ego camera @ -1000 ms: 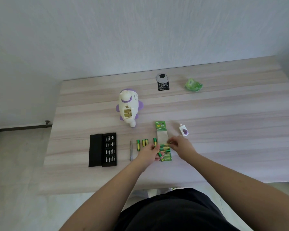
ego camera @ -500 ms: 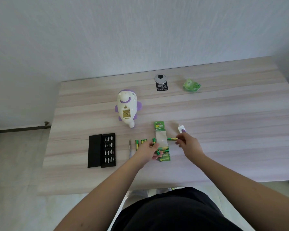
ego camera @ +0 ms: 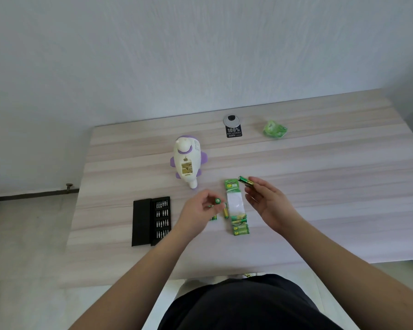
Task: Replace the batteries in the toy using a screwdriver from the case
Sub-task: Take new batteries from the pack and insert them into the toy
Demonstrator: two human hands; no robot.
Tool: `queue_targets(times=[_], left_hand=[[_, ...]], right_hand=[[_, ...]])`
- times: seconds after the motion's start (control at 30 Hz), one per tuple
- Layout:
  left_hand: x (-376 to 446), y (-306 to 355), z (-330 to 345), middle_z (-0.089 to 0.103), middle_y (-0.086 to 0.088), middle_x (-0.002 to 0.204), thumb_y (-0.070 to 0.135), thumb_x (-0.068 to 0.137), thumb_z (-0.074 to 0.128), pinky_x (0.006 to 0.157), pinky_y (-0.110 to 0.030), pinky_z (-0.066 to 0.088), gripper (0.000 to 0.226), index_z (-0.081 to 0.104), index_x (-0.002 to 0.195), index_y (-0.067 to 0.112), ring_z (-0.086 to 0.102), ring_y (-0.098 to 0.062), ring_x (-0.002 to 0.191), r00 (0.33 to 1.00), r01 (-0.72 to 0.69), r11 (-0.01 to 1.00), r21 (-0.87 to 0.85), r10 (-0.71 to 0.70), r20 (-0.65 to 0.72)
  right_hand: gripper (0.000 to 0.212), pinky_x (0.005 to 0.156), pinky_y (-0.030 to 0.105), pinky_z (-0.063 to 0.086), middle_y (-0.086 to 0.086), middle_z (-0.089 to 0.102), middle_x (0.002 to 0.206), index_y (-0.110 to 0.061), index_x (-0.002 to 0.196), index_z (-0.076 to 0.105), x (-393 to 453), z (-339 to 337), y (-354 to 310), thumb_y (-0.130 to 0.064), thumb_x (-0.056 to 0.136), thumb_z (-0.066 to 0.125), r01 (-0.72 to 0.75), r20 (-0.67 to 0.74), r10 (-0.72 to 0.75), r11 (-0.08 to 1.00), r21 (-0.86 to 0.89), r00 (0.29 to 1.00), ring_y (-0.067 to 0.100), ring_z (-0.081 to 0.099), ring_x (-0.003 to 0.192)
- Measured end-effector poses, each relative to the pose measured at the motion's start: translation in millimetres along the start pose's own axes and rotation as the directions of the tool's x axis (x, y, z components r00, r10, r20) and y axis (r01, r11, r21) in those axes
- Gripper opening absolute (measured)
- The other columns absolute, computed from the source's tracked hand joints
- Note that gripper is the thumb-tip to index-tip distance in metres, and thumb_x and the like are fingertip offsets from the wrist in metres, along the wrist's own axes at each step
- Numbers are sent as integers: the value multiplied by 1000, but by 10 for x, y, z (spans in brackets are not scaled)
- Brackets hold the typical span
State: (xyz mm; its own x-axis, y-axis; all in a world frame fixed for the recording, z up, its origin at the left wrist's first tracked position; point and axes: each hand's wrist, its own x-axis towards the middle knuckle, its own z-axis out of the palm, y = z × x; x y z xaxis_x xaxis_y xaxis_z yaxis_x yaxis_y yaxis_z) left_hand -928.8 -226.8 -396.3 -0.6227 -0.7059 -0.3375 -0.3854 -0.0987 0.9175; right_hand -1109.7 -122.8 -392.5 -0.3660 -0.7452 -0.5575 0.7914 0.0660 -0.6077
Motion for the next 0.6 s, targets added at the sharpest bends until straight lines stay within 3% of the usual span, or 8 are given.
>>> queue_targets(times=[0.17, 0.33, 0.47, 0.6], left_hand=[[-70, 106, -315, 74, -1, 100, 11, 87, 70, 88, -25, 54, 11, 64, 96, 13, 69, -13, 98, 995, -38, 995, -93, 29, -96], [-146, 100, -711, 73, 5, 99, 19, 88, 70, 85, -20, 51, 13, 67, 100, 16, 67, -8, 97, 986, -82, 990, -114, 64, -153], [-160, 90, -999, 73, 1, 100, 13, 85, 72, 90, -28, 52, 11, 68, 94, 18, 67, -16, 99, 974, -170, 976, -138, 146, -171], [-176, 138, -1196, 73, 6, 100, 2, 85, 70, 84, -20, 50, 18, 67, 91, 19, 68, -9, 97, 962, -240, 955, -176, 210, -173]], right_hand=[[18, 78, 29, 54, 6, 68, 86, -7, 103, 65, -12, 378, 136, -6, 96, 49, -61, -17, 64, 990, 129, 998, 16, 65, 80], [13, 67, 24, 57, 6, 66, 79, -6, 94, 68, -51, 834, 299, -9, 93, 56, -97, -10, 98, 988, 121, 995, 13, 66, 69], [15, 71, 24, 56, 6, 69, 83, -7, 103, 65, -92, 1100, 465, -8, 95, 52, -85, 39, 83, 995, 50, 996, 13, 68, 75], [19, 79, 26, 55, 8, 71, 87, -8, 105, 64, -141, 1312, 588, -5, 90, 54, -60, 80, 59, 998, 14, 995, 15, 68, 81]])
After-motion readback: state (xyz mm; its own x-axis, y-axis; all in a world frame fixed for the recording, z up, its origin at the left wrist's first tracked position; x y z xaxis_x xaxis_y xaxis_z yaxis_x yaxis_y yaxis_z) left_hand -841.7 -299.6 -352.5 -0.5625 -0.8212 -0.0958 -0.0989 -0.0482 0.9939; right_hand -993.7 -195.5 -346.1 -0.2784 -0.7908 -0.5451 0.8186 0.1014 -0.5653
